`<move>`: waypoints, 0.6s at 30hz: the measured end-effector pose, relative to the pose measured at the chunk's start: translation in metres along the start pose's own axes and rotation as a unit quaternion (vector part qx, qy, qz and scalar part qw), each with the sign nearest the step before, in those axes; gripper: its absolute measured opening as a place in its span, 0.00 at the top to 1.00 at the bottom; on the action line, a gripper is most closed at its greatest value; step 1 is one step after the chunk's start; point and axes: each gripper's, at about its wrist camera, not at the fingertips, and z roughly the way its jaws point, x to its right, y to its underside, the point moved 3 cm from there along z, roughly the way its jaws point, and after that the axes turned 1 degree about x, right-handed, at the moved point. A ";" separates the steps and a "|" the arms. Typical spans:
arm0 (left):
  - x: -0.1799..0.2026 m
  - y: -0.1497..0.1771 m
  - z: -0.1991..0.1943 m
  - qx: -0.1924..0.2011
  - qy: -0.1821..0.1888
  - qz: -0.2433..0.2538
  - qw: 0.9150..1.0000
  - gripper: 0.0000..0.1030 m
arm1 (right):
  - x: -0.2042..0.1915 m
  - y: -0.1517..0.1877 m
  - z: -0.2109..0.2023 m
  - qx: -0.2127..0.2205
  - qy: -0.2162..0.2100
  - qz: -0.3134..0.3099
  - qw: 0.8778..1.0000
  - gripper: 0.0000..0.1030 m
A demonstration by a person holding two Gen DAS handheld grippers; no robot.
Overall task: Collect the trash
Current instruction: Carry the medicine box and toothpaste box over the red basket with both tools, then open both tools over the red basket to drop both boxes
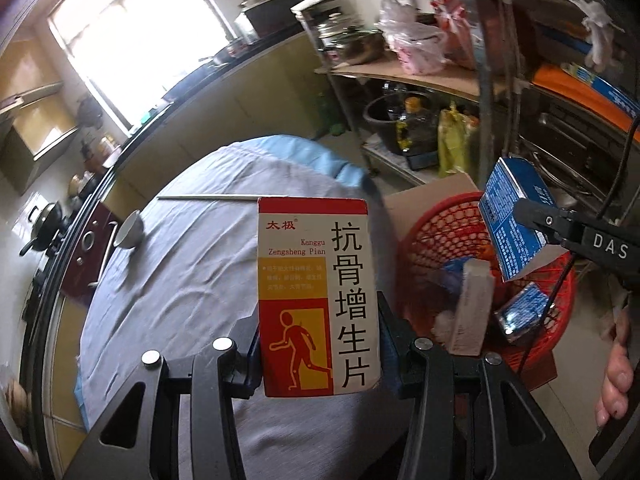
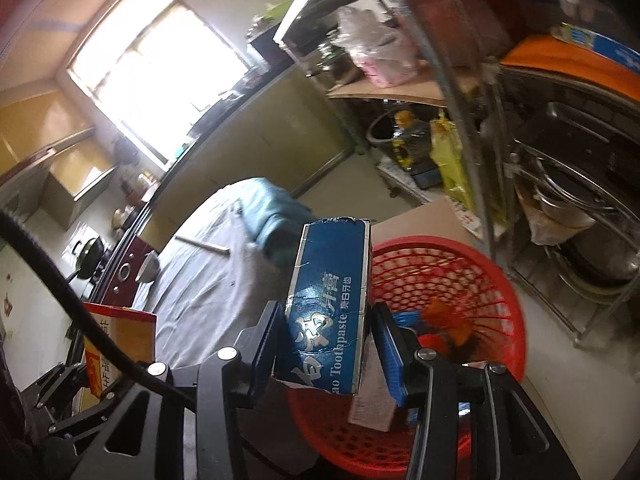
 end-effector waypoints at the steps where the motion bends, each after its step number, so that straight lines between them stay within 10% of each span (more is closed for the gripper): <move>1: 0.005 -0.002 0.001 -0.001 0.003 0.004 1.000 0.52 | 0.005 -0.002 0.000 0.001 0.003 0.003 1.000 0.53; 18: 0.061 -0.014 0.037 -0.039 0.065 0.036 0.996 0.52 | 0.062 0.000 0.002 -0.015 0.029 0.046 0.998 0.51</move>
